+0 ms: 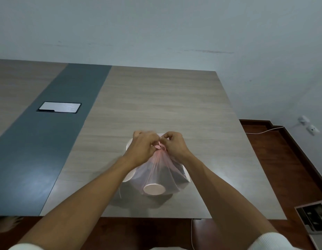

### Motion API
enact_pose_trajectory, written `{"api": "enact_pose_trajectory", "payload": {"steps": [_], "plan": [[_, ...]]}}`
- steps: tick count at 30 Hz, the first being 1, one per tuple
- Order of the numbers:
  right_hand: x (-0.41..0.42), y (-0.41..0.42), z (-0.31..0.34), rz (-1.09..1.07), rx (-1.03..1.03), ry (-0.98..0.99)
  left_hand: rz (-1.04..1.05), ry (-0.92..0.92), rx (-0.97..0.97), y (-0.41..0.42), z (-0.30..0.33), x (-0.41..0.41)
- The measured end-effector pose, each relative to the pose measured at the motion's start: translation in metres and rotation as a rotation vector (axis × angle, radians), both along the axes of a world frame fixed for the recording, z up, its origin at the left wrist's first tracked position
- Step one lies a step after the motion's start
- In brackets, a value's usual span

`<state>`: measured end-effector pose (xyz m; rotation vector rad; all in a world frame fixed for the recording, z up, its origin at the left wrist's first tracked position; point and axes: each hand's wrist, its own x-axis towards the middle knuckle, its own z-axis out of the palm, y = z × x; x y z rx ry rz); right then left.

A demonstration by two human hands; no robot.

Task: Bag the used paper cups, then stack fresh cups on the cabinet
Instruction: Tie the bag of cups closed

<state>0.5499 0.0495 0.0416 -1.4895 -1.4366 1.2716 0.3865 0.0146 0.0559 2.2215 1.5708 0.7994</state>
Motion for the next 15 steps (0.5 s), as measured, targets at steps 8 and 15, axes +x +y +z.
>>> {"api": "enact_pose_trajectory", "payload": {"steps": [8, 15], "plan": [[0.005, -0.001, 0.01, -0.025, 0.19, -0.219, 0.105, -0.716, -0.434, -0.002, 0.011, 0.004], [0.012, -0.007, 0.007, 0.032, 0.146, -0.016, 0.2, -0.94, -0.592, 0.002, 0.011, -0.007]]}}
